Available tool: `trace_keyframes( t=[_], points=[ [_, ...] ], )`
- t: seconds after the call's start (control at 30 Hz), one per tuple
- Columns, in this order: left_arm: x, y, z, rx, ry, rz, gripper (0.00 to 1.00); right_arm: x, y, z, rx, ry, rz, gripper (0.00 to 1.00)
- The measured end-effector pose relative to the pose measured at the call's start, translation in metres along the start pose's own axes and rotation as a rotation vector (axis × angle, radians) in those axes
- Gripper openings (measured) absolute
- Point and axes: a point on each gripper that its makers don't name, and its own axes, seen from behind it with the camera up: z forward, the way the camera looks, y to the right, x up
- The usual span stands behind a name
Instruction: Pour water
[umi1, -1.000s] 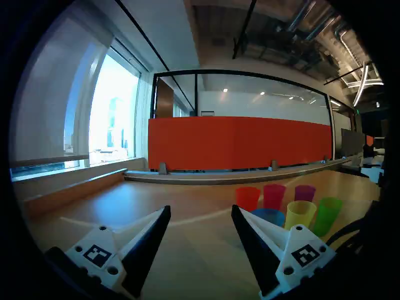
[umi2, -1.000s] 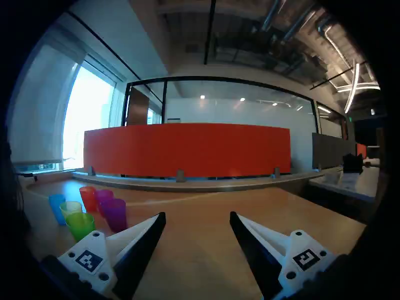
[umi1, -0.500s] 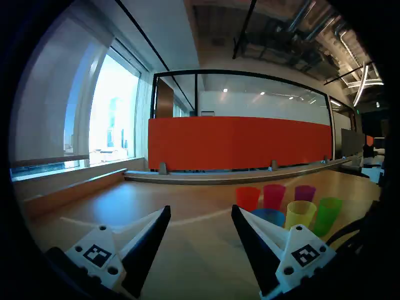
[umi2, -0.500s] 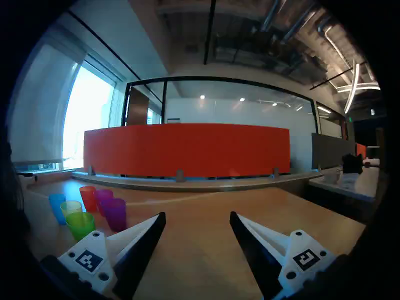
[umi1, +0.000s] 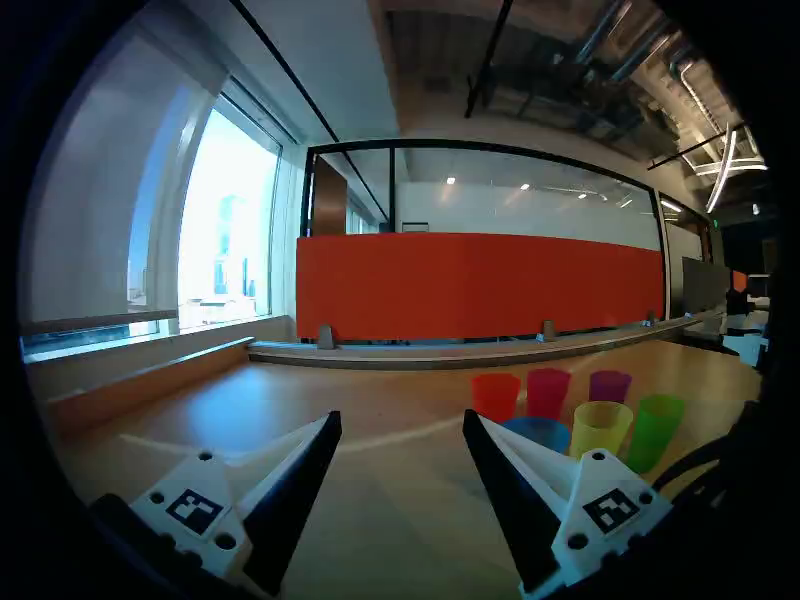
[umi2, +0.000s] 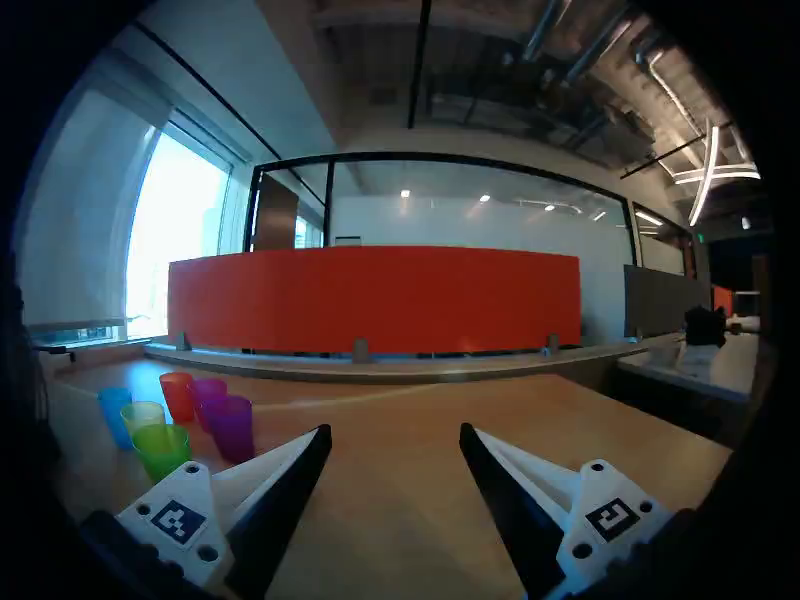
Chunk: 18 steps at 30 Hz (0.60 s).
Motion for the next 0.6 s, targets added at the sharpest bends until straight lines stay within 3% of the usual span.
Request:
trace_keyframes(
  t=[0.2, 0.6],
  points=[
    [0.0001, -0.0003, -0.0001, 0.0, 0.0, 0.0, 1.0, 0.0002, 0.0001, 0.0, 0.0, 0.0, 0.0, 0.99],
    [0.0003, -0.0001, 0.0, 0.0, 0.0, 0.0, 1.0, -0.0001, 0.0003, -0.0003, 0.0, 0.0, 0.0, 1.0]
  ],
)
